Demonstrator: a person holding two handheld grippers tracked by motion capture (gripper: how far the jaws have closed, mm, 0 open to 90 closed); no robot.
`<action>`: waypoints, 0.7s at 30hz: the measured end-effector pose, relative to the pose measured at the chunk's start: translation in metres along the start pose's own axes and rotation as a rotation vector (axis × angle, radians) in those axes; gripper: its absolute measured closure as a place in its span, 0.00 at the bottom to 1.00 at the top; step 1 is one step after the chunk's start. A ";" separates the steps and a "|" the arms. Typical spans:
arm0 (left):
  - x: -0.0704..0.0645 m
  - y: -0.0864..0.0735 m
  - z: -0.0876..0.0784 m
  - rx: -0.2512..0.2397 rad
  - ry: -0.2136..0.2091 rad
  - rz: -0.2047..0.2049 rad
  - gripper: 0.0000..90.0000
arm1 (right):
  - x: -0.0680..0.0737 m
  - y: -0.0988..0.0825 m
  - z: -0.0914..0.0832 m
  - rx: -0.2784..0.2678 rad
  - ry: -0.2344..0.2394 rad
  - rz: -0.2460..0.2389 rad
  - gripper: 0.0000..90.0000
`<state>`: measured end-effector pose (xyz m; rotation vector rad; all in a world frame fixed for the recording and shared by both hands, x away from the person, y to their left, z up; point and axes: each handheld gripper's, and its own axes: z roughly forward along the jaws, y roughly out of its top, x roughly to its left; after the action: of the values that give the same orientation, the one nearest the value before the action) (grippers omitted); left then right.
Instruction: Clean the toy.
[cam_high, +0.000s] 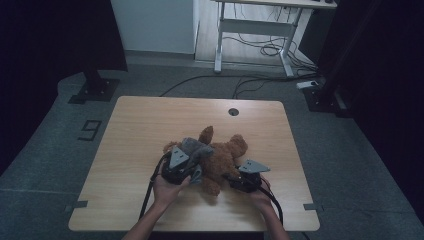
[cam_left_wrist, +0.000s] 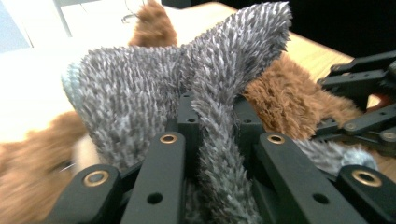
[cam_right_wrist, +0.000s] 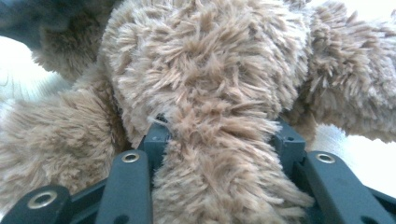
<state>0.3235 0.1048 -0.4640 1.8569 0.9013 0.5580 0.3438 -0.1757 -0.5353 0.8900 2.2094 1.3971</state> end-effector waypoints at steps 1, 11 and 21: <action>0.000 0.000 0.000 0.000 0.000 0.000 0.87 | 0.000 0.000 0.000 0.000 0.000 0.000 0.60; 0.053 -0.029 -0.025 0.023 0.102 -0.127 0.87 | -0.001 -0.001 0.001 -0.005 0.004 0.030 0.60; 0.085 -0.057 -0.010 0.179 0.138 -0.202 0.87 | -0.003 -0.002 0.002 -0.009 0.013 0.038 0.60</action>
<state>0.3501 0.1924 -0.5115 1.8739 1.2504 0.4978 0.3466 -0.1766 -0.5380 0.9266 2.2050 1.4322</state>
